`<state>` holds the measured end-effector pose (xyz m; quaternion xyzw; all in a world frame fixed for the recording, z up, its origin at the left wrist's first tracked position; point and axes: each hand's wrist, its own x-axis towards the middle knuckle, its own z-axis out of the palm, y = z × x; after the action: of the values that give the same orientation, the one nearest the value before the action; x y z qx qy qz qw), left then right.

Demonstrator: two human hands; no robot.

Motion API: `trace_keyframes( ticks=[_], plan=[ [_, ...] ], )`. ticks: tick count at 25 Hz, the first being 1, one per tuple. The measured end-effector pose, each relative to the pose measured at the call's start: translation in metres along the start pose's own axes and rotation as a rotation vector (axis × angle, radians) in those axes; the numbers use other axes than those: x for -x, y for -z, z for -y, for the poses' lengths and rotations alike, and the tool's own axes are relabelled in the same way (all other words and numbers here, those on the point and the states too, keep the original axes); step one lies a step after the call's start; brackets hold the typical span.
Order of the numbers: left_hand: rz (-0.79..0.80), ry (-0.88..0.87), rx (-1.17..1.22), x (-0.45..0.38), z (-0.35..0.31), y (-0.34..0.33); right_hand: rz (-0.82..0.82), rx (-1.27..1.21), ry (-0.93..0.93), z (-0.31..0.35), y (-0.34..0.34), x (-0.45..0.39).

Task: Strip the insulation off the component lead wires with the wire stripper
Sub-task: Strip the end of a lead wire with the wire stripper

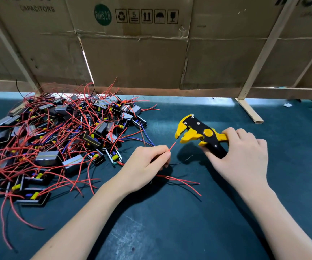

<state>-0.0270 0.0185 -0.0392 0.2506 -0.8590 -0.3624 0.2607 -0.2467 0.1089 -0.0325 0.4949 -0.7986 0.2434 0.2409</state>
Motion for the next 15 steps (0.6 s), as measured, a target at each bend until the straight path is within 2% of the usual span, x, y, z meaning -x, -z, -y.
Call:
trace_keyframes(
  ticks=[5, 15],
  plan=[
    [0.016, -0.006, 0.003, 0.000, 0.000, 0.001, 0.035, 0.028, 0.090, 0.000, -0.001, 0.000],
    [0.013, -0.005, -0.010, 0.001, 0.001, 0.002, 0.174, 0.037, 0.120, 0.003, 0.013, -0.001]
  ],
)
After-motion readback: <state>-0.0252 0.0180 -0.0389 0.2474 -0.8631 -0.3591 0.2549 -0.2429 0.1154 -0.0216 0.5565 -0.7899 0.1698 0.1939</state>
